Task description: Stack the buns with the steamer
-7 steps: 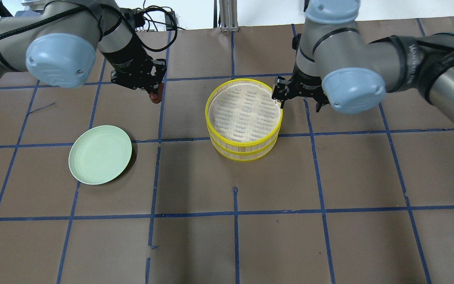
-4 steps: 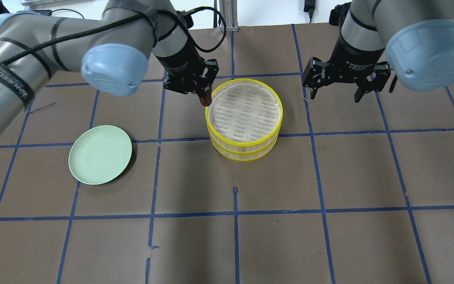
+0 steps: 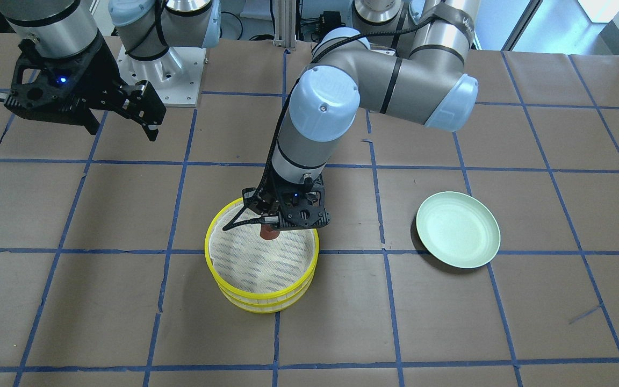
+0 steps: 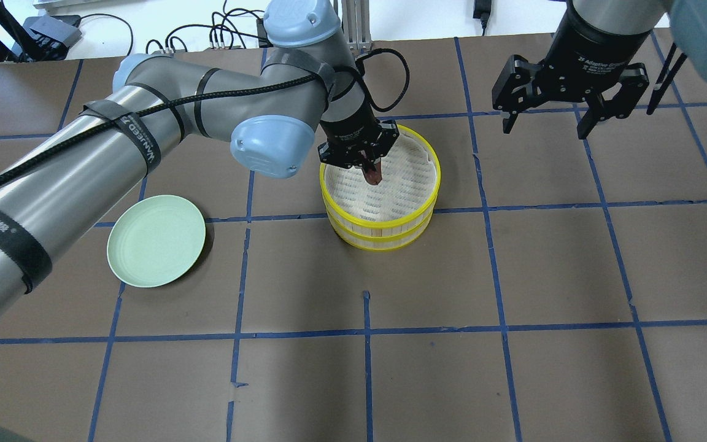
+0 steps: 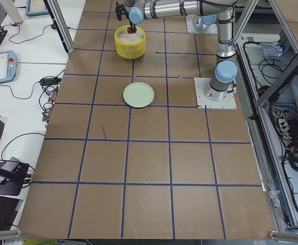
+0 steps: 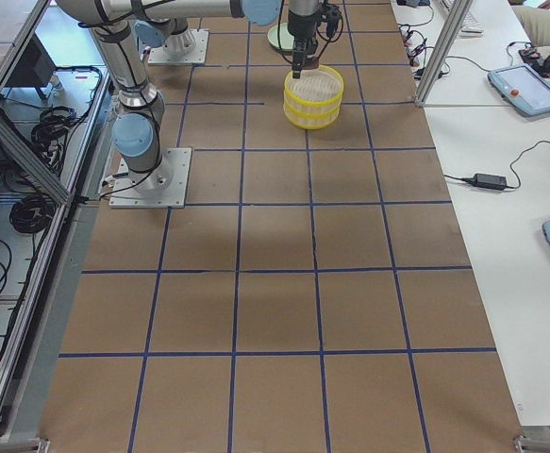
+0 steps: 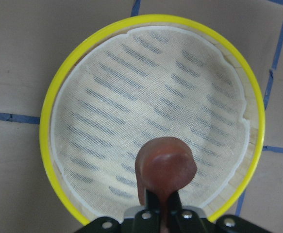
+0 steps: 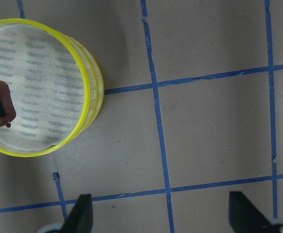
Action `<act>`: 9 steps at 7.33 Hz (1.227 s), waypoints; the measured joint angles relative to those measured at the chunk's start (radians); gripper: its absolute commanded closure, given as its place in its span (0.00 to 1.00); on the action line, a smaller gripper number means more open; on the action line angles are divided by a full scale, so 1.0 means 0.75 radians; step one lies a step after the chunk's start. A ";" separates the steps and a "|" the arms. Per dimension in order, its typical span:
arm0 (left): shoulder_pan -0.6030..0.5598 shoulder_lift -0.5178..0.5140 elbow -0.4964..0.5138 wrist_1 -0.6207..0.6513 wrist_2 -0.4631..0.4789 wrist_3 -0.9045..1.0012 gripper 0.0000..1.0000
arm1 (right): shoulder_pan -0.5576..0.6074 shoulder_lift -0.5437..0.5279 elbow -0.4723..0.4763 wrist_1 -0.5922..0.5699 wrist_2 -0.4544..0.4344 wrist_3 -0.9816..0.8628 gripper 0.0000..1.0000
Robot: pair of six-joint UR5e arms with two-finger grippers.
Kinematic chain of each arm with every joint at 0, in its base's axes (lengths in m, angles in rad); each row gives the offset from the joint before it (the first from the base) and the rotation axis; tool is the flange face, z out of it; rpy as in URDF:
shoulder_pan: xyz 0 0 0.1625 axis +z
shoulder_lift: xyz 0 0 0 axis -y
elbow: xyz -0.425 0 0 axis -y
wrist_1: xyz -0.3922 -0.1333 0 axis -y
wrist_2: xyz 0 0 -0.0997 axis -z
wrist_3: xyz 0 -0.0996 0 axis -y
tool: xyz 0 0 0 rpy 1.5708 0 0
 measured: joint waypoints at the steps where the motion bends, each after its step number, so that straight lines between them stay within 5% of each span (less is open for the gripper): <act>1: -0.001 -0.012 0.000 0.030 0.006 -0.003 0.16 | 0.002 -0.001 0.000 0.008 0.001 -0.001 0.00; 9: 0.027 0.013 -0.007 0.077 0.013 0.071 0.10 | 0.003 -0.002 -0.001 0.012 0.003 -0.002 0.00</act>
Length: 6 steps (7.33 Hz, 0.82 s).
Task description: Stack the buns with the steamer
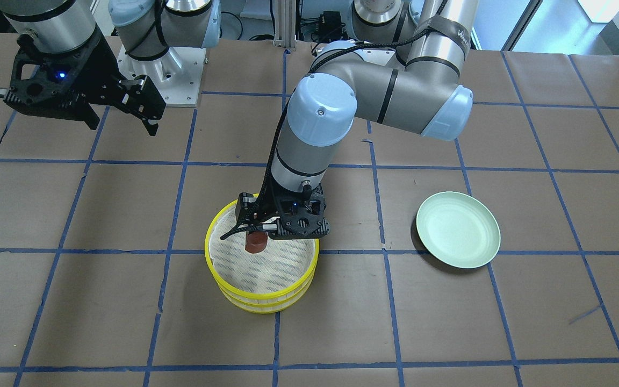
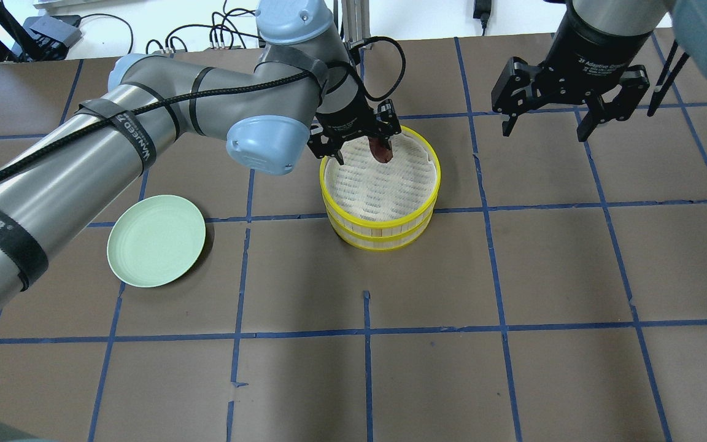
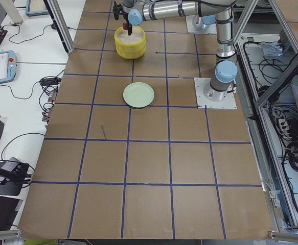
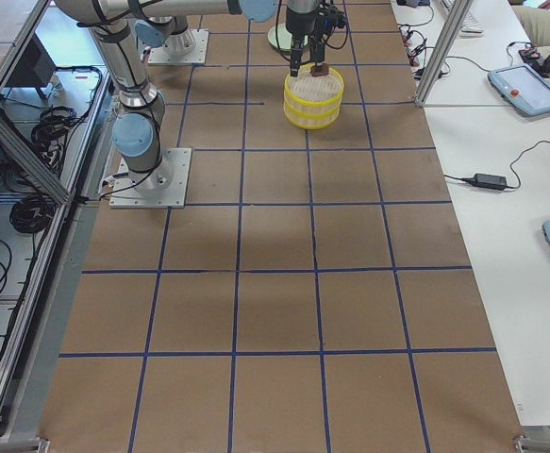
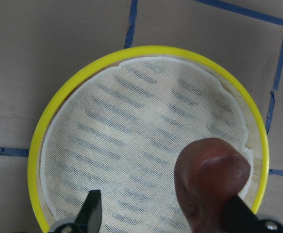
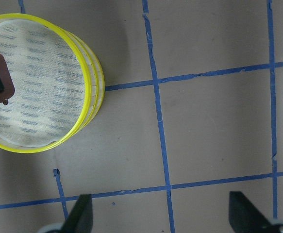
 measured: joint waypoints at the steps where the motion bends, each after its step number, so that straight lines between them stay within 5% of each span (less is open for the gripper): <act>1: 0.005 0.002 -0.009 0.001 -0.002 0.003 0.09 | 0.001 0.000 0.000 0.000 0.000 0.000 0.00; 6: 0.049 0.062 0.002 -0.067 0.005 0.049 0.05 | 0.000 0.000 0.000 -0.001 0.001 0.000 0.00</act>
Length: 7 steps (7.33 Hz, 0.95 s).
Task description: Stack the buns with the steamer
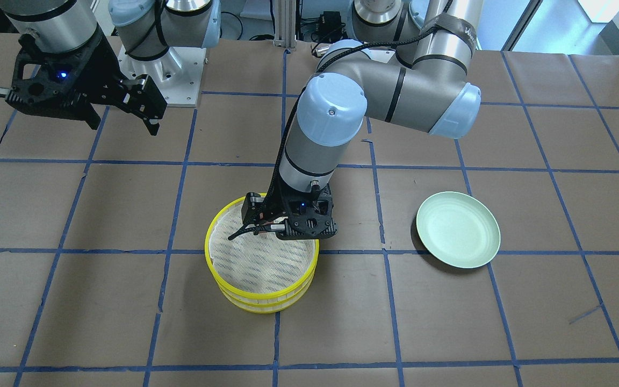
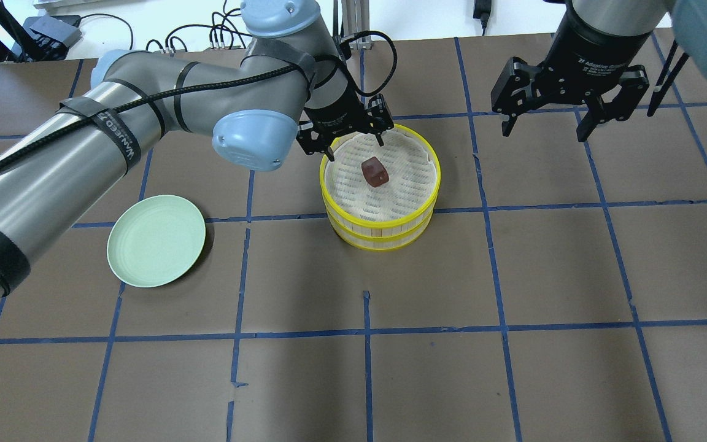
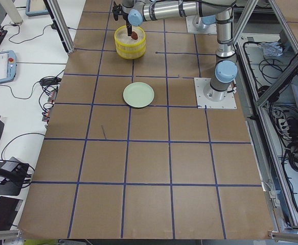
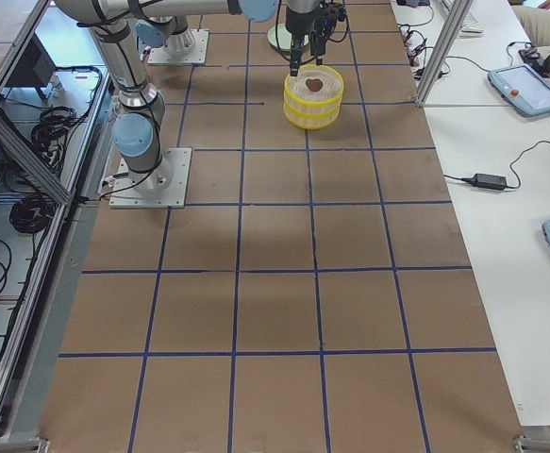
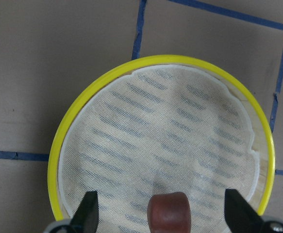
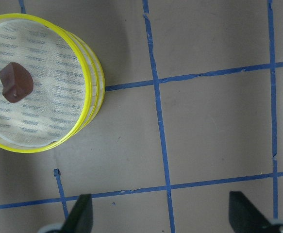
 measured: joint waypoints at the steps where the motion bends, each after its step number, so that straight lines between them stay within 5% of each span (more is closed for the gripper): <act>1: 0.068 0.077 -0.002 -0.104 0.013 0.082 0.01 | 0.002 0.000 0.000 -0.001 0.000 0.000 0.00; 4: 0.282 0.313 0.010 -0.399 0.193 0.338 0.00 | 0.008 0.003 -0.003 0.002 -0.011 0.002 0.00; 7: 0.303 0.447 0.041 -0.717 0.242 0.413 0.01 | 0.028 0.009 -0.005 0.001 -0.025 0.008 0.00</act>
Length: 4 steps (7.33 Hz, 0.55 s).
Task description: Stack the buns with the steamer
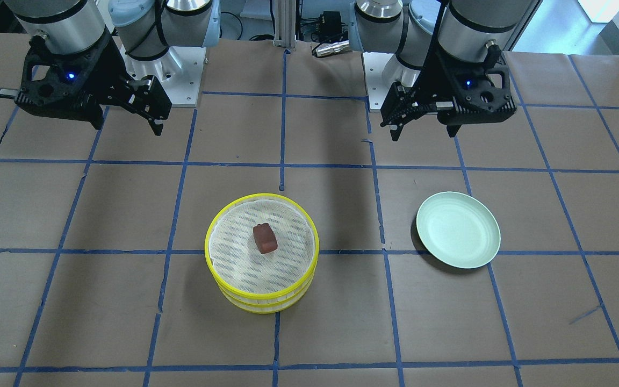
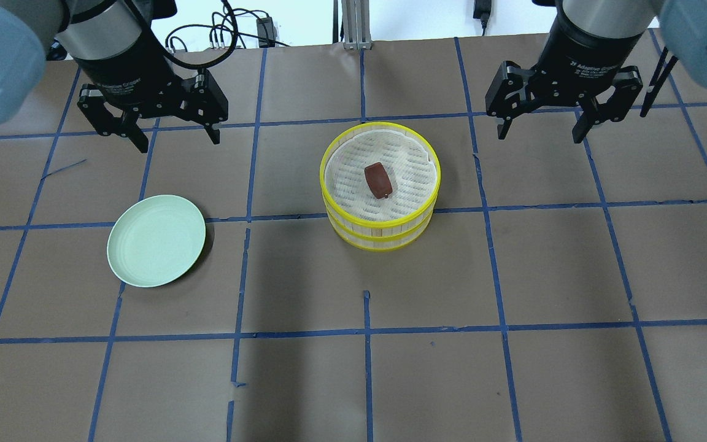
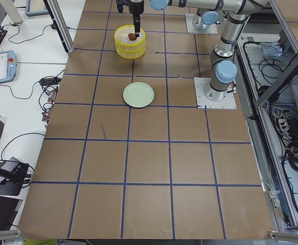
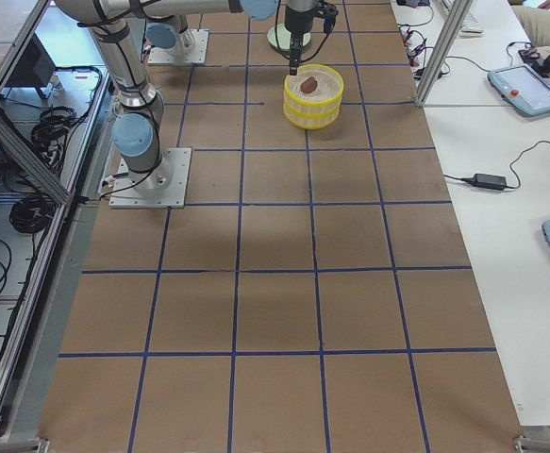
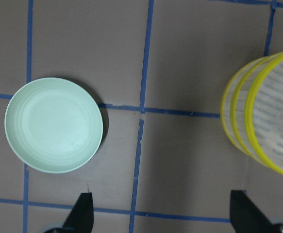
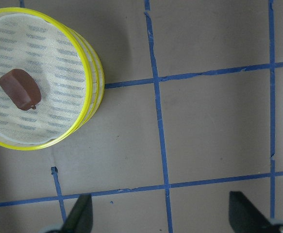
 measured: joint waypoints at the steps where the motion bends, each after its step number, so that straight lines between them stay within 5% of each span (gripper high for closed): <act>1: -0.012 0.009 -0.013 -0.036 -0.031 0.008 0.01 | 0.002 0.004 0.000 -0.007 -0.009 0.001 0.00; 4: -0.013 0.015 -0.017 -0.062 -0.052 0.068 0.01 | 0.046 0.022 0.005 -0.016 -0.051 -0.015 0.00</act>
